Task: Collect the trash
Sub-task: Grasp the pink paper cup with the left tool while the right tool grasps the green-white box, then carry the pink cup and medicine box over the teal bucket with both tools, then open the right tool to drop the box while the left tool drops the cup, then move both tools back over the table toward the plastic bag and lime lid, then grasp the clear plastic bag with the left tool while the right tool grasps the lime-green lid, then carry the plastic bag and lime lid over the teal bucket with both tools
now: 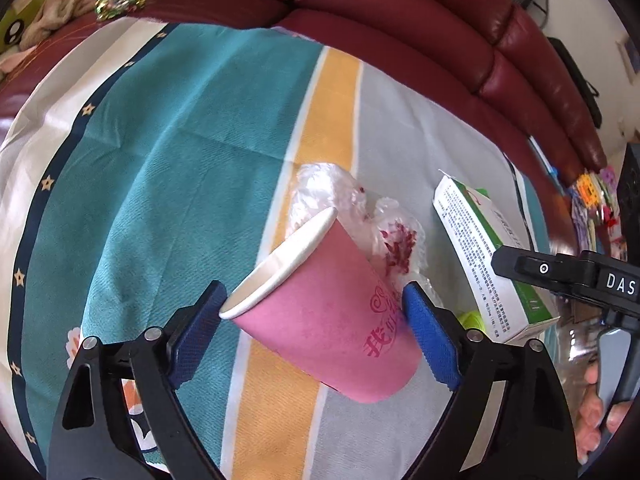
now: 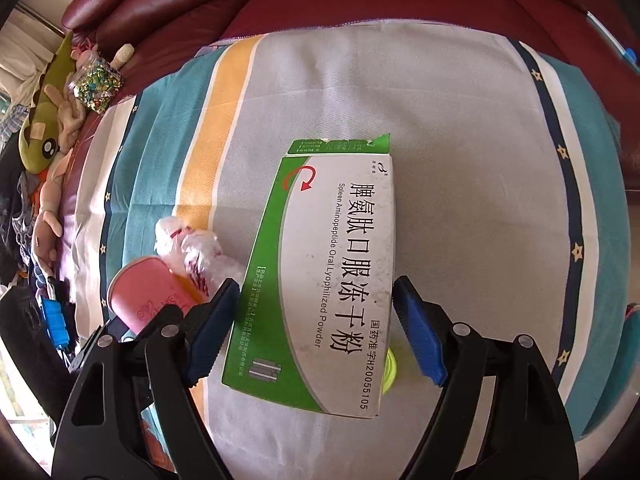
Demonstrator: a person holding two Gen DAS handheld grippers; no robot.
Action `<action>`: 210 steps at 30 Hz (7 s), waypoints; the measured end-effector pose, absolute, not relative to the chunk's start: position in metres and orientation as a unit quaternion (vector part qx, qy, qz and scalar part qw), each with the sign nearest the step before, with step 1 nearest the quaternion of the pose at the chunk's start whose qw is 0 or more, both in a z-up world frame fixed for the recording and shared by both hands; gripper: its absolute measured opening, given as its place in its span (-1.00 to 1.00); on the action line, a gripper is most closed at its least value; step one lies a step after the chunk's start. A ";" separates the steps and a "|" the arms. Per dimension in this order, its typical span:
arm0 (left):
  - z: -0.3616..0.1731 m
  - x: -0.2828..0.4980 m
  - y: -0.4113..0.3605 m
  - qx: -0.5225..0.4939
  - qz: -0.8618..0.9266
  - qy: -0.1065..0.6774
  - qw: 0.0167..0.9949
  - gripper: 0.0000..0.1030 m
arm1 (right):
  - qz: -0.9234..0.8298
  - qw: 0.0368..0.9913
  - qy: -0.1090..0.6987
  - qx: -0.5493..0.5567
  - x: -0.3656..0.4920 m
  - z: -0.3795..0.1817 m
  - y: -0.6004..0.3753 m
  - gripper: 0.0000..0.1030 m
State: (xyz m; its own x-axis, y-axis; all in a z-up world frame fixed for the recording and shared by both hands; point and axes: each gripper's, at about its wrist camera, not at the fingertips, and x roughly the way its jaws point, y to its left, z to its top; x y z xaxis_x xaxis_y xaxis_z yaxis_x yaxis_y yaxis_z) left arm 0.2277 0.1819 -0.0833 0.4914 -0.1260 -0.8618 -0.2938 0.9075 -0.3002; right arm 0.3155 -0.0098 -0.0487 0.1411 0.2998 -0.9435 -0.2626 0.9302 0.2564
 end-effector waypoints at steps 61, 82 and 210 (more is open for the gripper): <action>-0.031 0.187 -0.063 -0.003 -0.108 0.523 0.845 0.28 | 0.152 0.785 0.574 0.177 0.189 -0.034 -0.283 0.43; -0.062 0.220 -0.290 0.069 -0.283 0.543 0.787 0.29 | -0.006 0.772 0.561 0.298 0.161 -0.083 -0.514 0.45; -0.093 0.280 0.110 -0.101 0.047 0.511 0.852 -0.40 | 0.120 0.801 0.586 0.021 0.255 -0.064 -0.134 0.01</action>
